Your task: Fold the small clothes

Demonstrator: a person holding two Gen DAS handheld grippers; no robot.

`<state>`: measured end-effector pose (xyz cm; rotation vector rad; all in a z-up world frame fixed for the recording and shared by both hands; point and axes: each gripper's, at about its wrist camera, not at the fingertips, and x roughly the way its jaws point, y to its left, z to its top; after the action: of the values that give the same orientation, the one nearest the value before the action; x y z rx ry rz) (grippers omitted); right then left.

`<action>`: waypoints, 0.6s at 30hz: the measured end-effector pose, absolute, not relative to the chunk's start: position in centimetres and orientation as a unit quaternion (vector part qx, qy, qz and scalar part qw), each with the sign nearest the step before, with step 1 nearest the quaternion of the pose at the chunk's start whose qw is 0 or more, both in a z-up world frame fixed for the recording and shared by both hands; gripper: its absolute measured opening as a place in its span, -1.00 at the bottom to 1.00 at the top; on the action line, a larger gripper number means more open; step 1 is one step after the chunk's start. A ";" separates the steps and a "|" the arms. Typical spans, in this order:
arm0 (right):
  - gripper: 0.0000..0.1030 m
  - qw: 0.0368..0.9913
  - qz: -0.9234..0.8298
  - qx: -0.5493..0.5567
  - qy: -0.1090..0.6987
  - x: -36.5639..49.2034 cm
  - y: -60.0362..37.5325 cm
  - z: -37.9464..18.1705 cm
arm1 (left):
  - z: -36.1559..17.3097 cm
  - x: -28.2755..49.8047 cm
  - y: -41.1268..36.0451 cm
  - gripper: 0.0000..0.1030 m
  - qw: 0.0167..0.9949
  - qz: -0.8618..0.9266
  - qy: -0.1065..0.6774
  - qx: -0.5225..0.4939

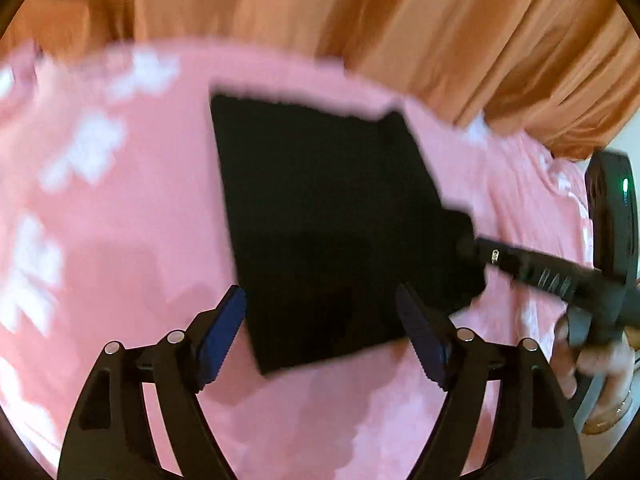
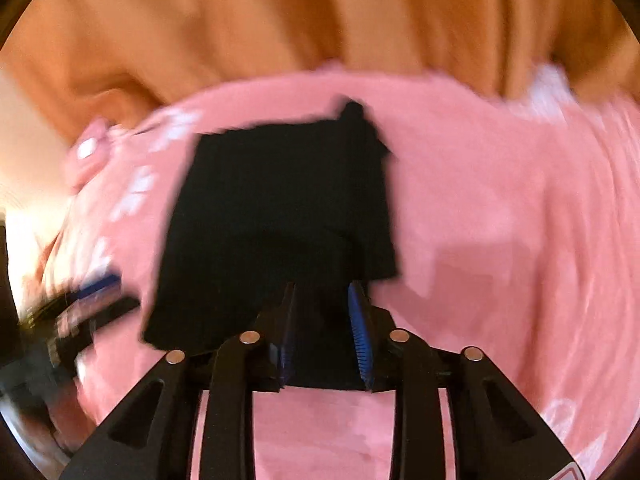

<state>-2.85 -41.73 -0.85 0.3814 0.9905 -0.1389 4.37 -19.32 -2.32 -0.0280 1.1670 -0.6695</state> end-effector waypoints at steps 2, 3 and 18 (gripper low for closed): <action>-0.02 0.839 -0.057 0.244 0.482 -2.9 -43.5 -2.7 | -4.1 4.9 -19.6 0.46 0.782 -0.284 0.554 -0.030; -0.02 0.833 -0.049 0.261 0.484 -2.7 -43.8 -3.4 | -4.4 5.0 -19.4 0.36 0.787 -0.277 0.551 -0.029; -0.69 0.832 0.017 0.239 0.500 -4.6 -38.8 -6.9 | -3.3 4.7 -15.3 -0.47 0.801 -0.266 0.535 0.040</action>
<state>-4.59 -38.76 -6.93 0.5076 1.0607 0.0366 4.67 -15.30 -3.33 0.0850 1.1469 -0.5707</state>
